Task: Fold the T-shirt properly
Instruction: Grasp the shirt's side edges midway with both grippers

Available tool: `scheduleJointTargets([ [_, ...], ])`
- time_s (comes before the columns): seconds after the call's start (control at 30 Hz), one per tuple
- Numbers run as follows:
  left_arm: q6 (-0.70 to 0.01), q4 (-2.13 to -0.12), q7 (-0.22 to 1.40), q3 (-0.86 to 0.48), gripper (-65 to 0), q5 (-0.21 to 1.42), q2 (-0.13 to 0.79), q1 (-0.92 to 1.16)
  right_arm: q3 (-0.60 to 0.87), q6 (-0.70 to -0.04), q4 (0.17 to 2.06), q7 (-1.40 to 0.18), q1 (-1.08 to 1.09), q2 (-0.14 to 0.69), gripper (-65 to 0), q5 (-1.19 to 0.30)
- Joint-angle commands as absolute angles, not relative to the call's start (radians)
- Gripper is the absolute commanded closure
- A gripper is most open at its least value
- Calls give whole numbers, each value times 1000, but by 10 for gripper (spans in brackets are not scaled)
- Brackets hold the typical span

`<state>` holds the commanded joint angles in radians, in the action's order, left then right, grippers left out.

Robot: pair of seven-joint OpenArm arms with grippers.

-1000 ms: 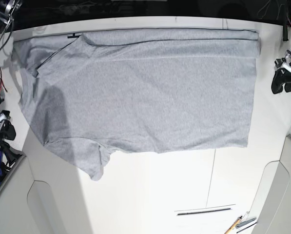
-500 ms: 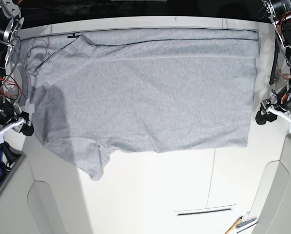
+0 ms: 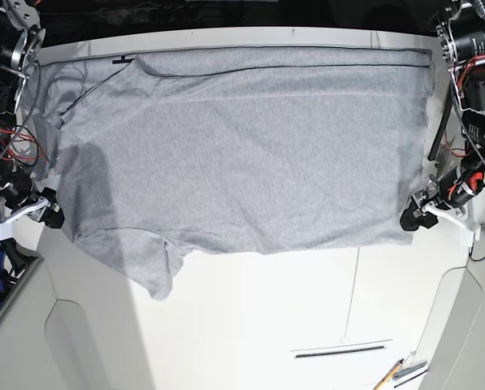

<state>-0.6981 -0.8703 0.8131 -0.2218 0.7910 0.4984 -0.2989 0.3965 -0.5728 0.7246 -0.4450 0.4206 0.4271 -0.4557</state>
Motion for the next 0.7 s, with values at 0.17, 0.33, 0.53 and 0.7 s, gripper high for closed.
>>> scheduleJointTargets([
  [0.17, -698, -870, 850, -222, -435, 788, 474, -299, 387, -580, 725, -445, 421, 395, -279, -456],
  [0.33, -698, -870, 872, -222, -423, 788, 474, -298, 316, -580, 725, -445, 421, 393, -277, -456],
  [0.53, -698, -870, 925, -222, -84, 849, 474, -299, 280, -580, 725, -445, 421, 393, -46, -455],
  [0.7, -698, -906, 928, -222, 0, 857, 502, -299, 280, -583, 773, -500, 423, 402, 0, -456],
])
